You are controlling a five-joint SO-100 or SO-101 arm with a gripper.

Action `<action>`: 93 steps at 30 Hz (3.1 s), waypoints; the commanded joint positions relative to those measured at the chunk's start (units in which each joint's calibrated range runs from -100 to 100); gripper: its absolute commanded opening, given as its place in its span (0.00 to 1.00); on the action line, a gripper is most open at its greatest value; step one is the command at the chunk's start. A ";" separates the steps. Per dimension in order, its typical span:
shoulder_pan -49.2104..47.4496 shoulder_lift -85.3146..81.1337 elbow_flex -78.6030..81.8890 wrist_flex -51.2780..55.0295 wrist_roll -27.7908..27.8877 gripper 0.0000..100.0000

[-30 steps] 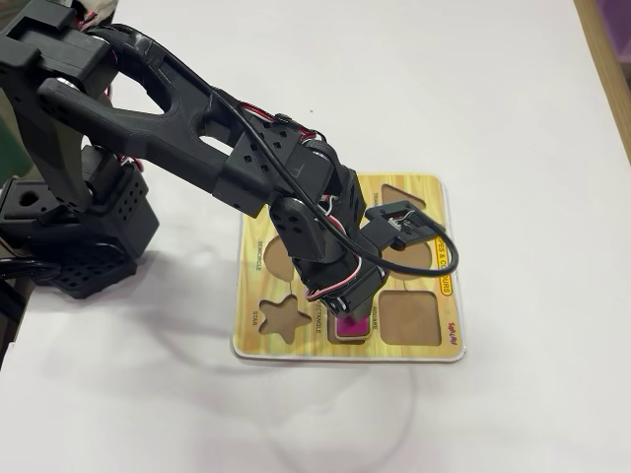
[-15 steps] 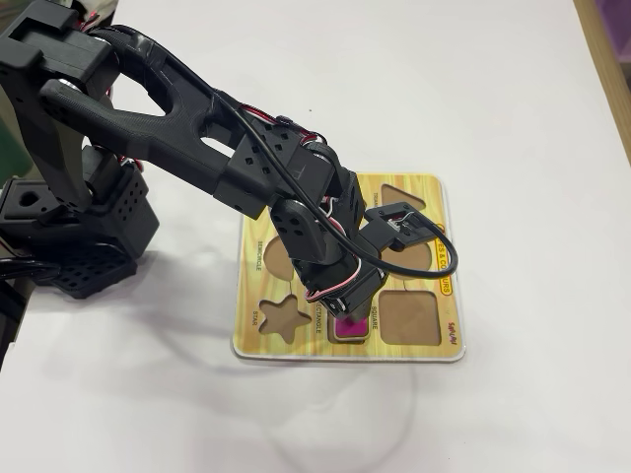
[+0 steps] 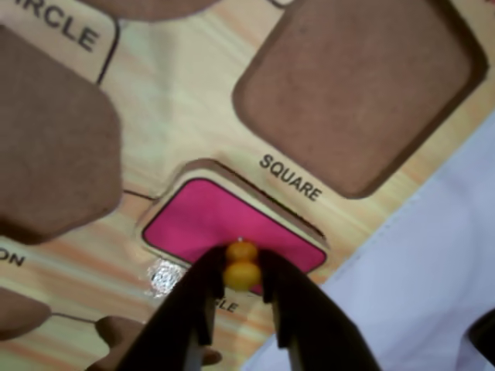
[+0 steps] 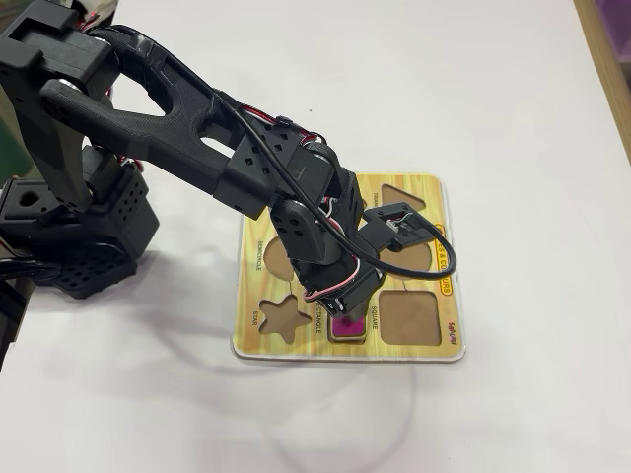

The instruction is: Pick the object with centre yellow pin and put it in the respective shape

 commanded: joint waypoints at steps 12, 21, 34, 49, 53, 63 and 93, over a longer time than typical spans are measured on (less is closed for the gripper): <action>0.31 -0.56 -0.09 0.56 0.26 0.01; 0.50 -0.97 -0.18 0.21 0.15 0.17; 0.90 -12.52 1.44 0.65 -2.46 0.18; -8.87 -35.53 19.33 -0.30 -21.97 0.18; -10.92 -41.98 23.47 -0.30 -26.10 0.18; -12.09 -60.64 37.14 -0.30 -33.89 0.18; -12.39 -104.82 77.79 4.71 -40.59 0.18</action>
